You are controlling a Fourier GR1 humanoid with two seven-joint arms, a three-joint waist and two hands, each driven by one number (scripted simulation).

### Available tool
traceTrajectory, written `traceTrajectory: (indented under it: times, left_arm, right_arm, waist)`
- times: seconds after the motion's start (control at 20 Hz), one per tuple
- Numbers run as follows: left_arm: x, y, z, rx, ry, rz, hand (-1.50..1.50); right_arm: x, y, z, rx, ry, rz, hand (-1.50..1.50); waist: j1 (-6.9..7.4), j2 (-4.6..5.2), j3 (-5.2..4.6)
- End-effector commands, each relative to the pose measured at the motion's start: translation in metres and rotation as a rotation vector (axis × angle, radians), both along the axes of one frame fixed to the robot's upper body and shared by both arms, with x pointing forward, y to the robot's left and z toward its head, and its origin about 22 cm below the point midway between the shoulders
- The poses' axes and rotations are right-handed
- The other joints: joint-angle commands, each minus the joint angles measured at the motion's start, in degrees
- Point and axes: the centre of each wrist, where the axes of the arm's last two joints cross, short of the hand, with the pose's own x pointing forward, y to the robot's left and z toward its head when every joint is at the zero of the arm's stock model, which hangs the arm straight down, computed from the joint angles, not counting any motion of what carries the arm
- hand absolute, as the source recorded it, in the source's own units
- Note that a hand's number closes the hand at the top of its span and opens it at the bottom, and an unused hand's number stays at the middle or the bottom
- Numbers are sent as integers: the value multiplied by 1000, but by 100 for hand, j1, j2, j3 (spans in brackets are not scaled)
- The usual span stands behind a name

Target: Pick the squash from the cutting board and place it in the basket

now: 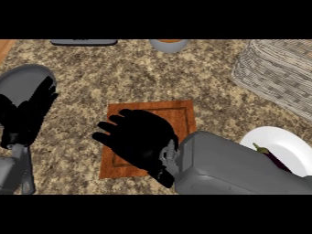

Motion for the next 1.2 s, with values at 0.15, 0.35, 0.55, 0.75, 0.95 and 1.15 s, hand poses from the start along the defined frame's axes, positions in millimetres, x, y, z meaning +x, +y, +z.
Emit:
traceTrajectory:
  times: [0.15,0.35,0.55,0.75,0.95,1.15]
  left_arm:
    - [5,5,9,8,6,11,0]
    - [0,-18,-17,0,-19,-1,0]
    - [2,9,-7,-10,0,-1,0]
    - [3,-13,1,2,-2,-9,0]
    - [7,-8,2,27,-14,19,0]
    - [7,-9,-5,-12,7,5,0]
  right_arm:
    - [13,9,-64,86,53,-19,-150]
    - [18,19,-78,-24,12,-37,-150]
    - [29,14,-102,-83,25,-50,-150]
    - [39,1,-85,-126,8,-44,-150]
    - [46,7,-108,-128,5,-26,-150]
    - [39,10,-102,-121,34,-20,-150]
  waist:
    - [9,-11,-2]
    - [-8,-12,-5]
    - [-15,-12,-5]
    - [-37,-21,-3]
    - [-18,-12,-3]
    - [-32,-21,-3]
